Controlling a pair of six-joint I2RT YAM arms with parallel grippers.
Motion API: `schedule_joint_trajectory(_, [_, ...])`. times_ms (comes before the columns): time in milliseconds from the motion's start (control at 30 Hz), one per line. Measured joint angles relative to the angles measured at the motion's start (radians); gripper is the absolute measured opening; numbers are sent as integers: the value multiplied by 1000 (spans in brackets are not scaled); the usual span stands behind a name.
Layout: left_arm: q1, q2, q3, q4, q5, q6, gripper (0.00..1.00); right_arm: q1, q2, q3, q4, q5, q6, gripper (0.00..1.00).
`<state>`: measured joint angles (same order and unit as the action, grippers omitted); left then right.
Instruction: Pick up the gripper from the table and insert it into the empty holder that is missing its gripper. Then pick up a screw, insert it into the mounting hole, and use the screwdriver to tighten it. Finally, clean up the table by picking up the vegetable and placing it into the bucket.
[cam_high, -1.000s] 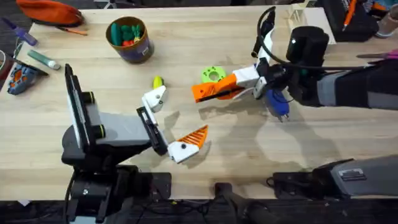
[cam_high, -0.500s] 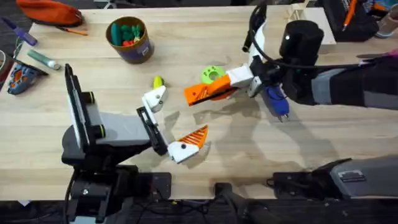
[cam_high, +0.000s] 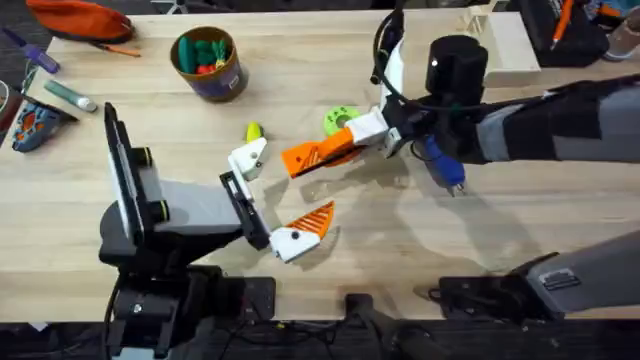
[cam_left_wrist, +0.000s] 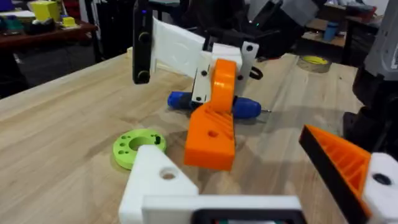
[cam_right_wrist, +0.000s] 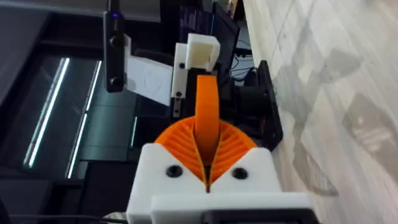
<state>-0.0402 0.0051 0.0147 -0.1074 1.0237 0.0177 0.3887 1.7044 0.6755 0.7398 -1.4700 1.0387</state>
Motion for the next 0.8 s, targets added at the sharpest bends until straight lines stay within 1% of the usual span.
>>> schedule_joint_trajectory(267, [0, 0, 0, 0, 0, 0, 985, 29, 6, 55, 0, 3, 10, 9])
schedule_joint_trajectory(567, [0, 0, 0, 0, 0, 0, 986, 39, 6, 57, -1, 12, 8, 9])
schedule_joint_trajectory(633, [0, 0, 0, 0, 0, 0, 986, 43, 6, 57, -38, 23, 8, 9])
schedule_joint_trajectory(800, [0, 0, 0, 0, 0, 0, 986, 43, 6, 57, -40, 27, 8, 9])
